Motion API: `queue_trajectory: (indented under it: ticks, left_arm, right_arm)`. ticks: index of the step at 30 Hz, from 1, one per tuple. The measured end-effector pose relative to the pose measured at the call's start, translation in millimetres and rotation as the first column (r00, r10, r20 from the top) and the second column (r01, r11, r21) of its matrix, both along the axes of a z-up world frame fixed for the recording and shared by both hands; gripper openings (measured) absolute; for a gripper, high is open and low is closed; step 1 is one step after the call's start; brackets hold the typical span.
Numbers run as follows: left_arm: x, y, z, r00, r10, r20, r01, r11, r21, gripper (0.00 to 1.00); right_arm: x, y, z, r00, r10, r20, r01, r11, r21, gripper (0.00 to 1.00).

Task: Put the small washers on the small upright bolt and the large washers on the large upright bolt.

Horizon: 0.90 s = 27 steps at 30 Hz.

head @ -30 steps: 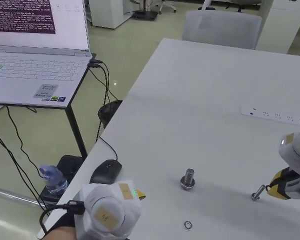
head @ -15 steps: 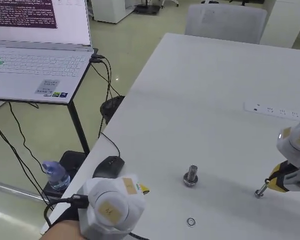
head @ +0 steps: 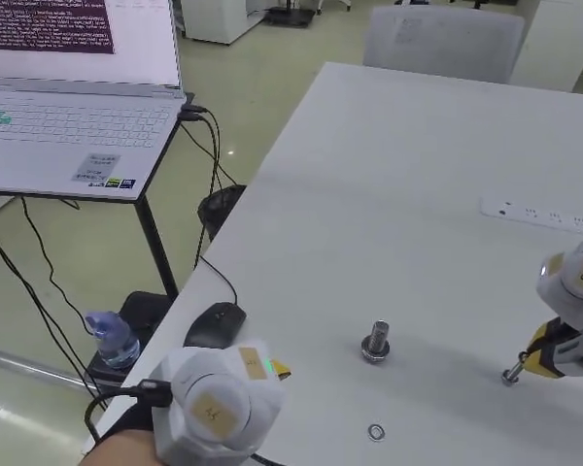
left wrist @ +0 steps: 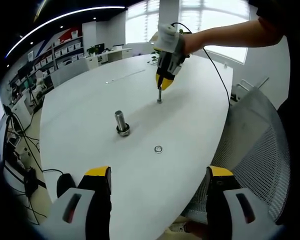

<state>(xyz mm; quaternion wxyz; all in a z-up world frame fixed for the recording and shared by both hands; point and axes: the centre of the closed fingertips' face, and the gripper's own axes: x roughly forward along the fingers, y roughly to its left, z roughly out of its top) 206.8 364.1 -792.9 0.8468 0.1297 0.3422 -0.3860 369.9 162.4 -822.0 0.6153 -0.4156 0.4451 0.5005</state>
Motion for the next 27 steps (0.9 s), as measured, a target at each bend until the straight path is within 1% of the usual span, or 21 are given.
queue_trajectory:
  ticks: [4, 6, 11, 17, 20, 23, 27]
  left_arm:
    - [-1.2, -0.7, 0.4, 1.0, -0.002, 0.002, 0.002, 1.0, -0.003, 0.77]
    - [-1.5, 0.1, -0.2, 1.0, 0.0, -0.003, 0.0, 1.0, -0.005, 0.77]
    - [-2.9, 2.1, 0.0, 1.0, 0.0, -0.001, 0.0, 1.0, -0.003, 0.77]
    - [-3.7, 4.5, 1.6, 1.0, 0.005, 0.002, -0.005, 1.0, -0.005, 0.77]
    - [-4.7, 5.8, 0.9, 1.0, 0.007, 0.0, -0.007, 1.0, 0.001, 0.77]
    - [-6.5, 6.6, -0.2, 1.0, 0.008, -0.011, -0.008, 1.0, 0.005, 0.77]
    - [-7.7, 6.2, -1.7, 1.0, 0.006, -0.014, -0.006, 1.0, 0.006, 0.77]
  right_arm:
    - [1.3, 0.1, -3.7, 1.0, 0.004, -0.003, -0.004, 1.0, -0.006, 0.13]
    - [1.7, 0.0, -5.9, 1.0, 0.007, -0.005, -0.007, 1.0, -0.009, 0.13]
    - [2.1, 1.1, -10.8, 1.0, 0.008, -0.012, -0.009, 1.0, -0.012, 0.13]
    - [2.5, 1.8, -19.8, 1.0, 0.012, -0.021, -0.013, 1.0, -0.019, 0.13]
    - [1.8, 2.1, -24.2, 1.0, 0.015, -0.027, -0.016, 1.0, -0.023, 0.13]
    - [1.7, 2.3, -27.8, 0.999, 0.014, -0.032, -0.015, 1.0, -0.024, 0.13]
    - [1.2, 1.6, -33.1, 0.999, 0.015, -0.038, -0.016, 0.999, -0.03, 0.13]
